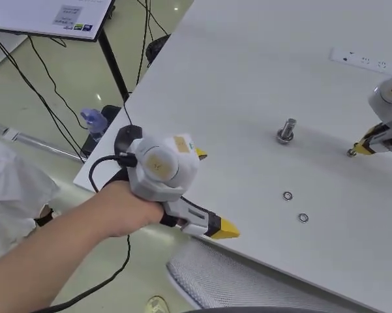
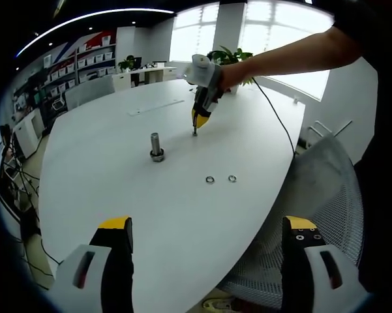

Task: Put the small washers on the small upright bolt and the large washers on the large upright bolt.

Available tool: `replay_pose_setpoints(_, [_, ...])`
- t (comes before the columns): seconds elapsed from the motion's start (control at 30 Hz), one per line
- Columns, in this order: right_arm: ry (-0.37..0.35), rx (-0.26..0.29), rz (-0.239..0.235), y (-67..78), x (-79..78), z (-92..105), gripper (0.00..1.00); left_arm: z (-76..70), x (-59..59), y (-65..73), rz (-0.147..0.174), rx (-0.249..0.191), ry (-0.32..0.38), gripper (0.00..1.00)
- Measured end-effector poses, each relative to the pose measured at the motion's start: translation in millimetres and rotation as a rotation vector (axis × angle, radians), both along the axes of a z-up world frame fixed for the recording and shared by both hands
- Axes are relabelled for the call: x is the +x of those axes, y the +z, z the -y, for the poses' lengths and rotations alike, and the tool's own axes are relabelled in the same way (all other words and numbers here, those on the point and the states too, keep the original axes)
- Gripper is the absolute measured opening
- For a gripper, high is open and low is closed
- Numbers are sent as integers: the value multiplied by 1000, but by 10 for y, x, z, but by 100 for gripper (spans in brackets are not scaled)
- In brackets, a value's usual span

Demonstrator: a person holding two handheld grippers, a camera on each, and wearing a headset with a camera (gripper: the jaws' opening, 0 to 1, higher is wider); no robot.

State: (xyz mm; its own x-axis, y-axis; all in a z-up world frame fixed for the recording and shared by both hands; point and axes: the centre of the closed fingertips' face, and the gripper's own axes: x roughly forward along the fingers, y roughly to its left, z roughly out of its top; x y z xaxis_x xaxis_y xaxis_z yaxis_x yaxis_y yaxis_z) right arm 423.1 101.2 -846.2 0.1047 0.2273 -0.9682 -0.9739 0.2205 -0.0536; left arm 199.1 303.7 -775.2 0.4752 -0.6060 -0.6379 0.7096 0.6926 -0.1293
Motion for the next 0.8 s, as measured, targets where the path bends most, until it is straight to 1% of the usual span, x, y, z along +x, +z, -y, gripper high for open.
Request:
replay_pose_setpoints(0.17, [4,-2,-3,-49,-26,-6,13,-17,-31,-33,-15,8,-1,92])
replay_pose_setpoints(0.23, [10,-8,-4,-72,-40,2,13,-18,-35,-34,-13,7,1,92])
replay_pose_setpoints(0.27, [10,-10,-7,-83,-41,6,13,-16,-25,-11,-2,-2,7,93])
replay_pose_setpoints(0.33, [12,-13,-8,-103,-40,12,13,-7,-25,4,-5,-14,9,92])
replay_pose_setpoints(0.4, [17,-19,-8,-119,-39,17,13,-15,-20,0,-3,-7,5,91])
replay_pose_setpoints(0.5, [21,-26,-8,-150,-34,23,13,-17,-6,4,-7,-11,5,91])
replay_pose_setpoints(0.57, [25,-31,-8,-162,-41,25,13,-8,-2,13,-12,-26,6,91])
replay_pose_setpoints(0.8, [16,-28,-15,-158,-21,12,13,3,-6,-2,-17,-26,1,91])
